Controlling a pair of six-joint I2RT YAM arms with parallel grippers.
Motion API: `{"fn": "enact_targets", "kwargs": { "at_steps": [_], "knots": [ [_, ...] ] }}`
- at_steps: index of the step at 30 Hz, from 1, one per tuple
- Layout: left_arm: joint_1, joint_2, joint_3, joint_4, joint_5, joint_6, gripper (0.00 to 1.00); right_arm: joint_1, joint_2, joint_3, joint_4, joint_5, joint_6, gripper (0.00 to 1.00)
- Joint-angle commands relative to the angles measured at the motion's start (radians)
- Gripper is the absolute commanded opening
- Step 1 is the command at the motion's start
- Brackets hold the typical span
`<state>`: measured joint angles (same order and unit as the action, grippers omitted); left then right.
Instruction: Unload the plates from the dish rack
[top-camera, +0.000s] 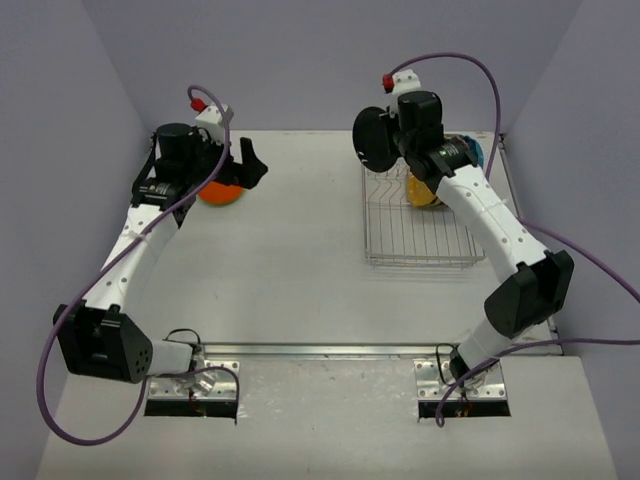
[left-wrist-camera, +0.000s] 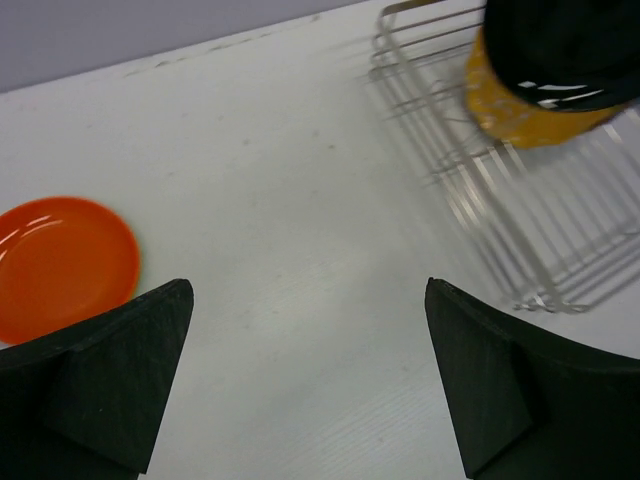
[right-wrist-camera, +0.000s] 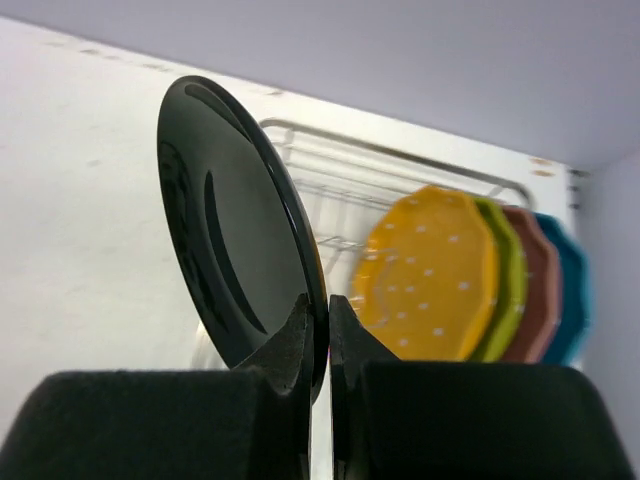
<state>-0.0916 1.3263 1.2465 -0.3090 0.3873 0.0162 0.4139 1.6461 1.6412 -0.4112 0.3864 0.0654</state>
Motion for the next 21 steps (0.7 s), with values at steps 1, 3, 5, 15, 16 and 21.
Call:
{"fn": "enact_targets", "kwargs": {
  "at_steps": [1,3,5,15,16,21],
  "knots": [
    [0.006,-0.077,-0.037,0.135,0.405,-0.137,0.96,-0.006,-0.097,-0.062,-0.062,-0.542,0.148,0.00],
    [0.004,-0.053,-0.044,0.136,0.487,-0.178,0.92,-0.005,-0.115,-0.103,-0.046,-0.668,0.189,0.00],
    [0.002,-0.032,-0.055,0.136,0.518,-0.200,0.87,-0.002,-0.113,-0.114,-0.044,-0.800,0.217,0.00],
    [-0.043,0.042,-0.054,0.084,0.522,-0.180,0.62,0.023,-0.118,-0.164,-0.024,-0.948,0.259,0.00],
    [-0.048,0.049,-0.053,0.074,0.518,-0.173,0.59,0.023,-0.118,-0.166,-0.024,-0.950,0.259,0.00],
    [-0.064,0.073,-0.055,0.031,0.523,-0.134,0.51,0.025,-0.114,-0.167,-0.020,-0.954,0.267,0.00]
  ]
}}
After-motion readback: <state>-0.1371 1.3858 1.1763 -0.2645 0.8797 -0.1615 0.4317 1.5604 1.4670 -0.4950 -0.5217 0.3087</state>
